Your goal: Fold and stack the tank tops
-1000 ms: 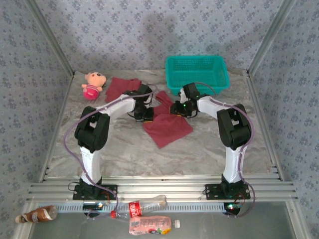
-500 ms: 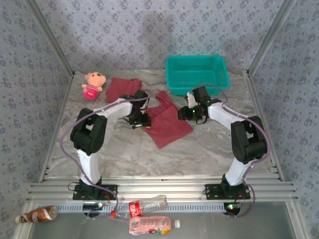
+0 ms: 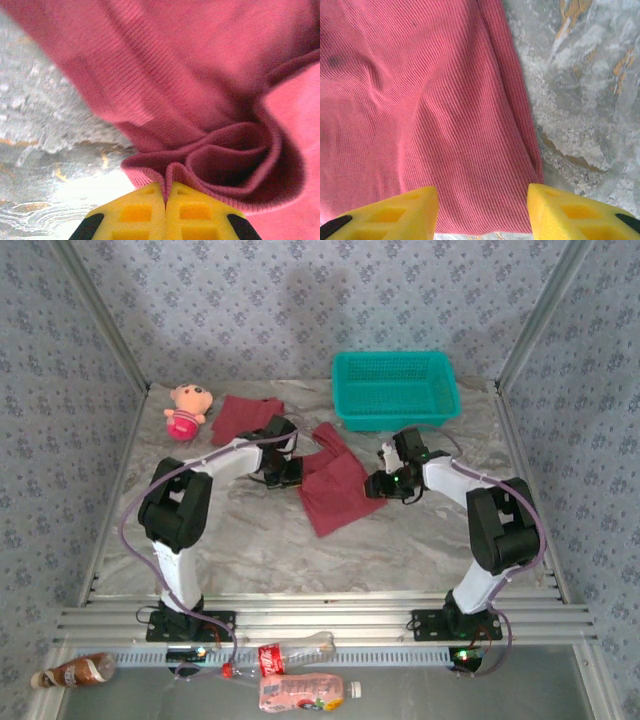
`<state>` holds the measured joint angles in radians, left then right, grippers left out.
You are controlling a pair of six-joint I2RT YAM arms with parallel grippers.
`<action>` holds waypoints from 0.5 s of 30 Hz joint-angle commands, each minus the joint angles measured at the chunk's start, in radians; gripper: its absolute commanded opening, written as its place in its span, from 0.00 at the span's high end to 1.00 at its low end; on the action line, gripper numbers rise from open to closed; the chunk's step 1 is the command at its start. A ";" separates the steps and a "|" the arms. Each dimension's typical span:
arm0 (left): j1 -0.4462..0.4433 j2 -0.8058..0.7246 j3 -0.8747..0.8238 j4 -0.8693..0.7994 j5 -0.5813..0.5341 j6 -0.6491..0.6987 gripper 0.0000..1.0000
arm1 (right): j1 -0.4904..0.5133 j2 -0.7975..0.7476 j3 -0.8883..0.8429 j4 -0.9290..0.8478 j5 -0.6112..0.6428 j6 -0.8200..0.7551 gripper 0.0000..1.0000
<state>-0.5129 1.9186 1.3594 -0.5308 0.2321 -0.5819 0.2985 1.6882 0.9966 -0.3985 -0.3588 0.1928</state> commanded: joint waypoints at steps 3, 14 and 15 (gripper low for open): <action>-0.025 -0.089 0.104 0.060 0.054 0.096 1.00 | -0.002 -0.014 -0.059 -0.016 0.016 0.013 0.50; 0.023 0.064 0.052 0.092 0.085 0.105 0.98 | -0.013 -0.046 -0.117 -0.053 0.078 0.057 0.54; 0.024 0.083 0.060 0.086 0.074 0.109 0.98 | -0.013 -0.047 -0.118 -0.064 0.081 0.064 0.54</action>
<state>-0.4976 1.9499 1.4330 -0.4492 0.3065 -0.4969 0.2901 1.6562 0.9001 -0.3939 -0.3237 0.2256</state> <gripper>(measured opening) 0.043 0.457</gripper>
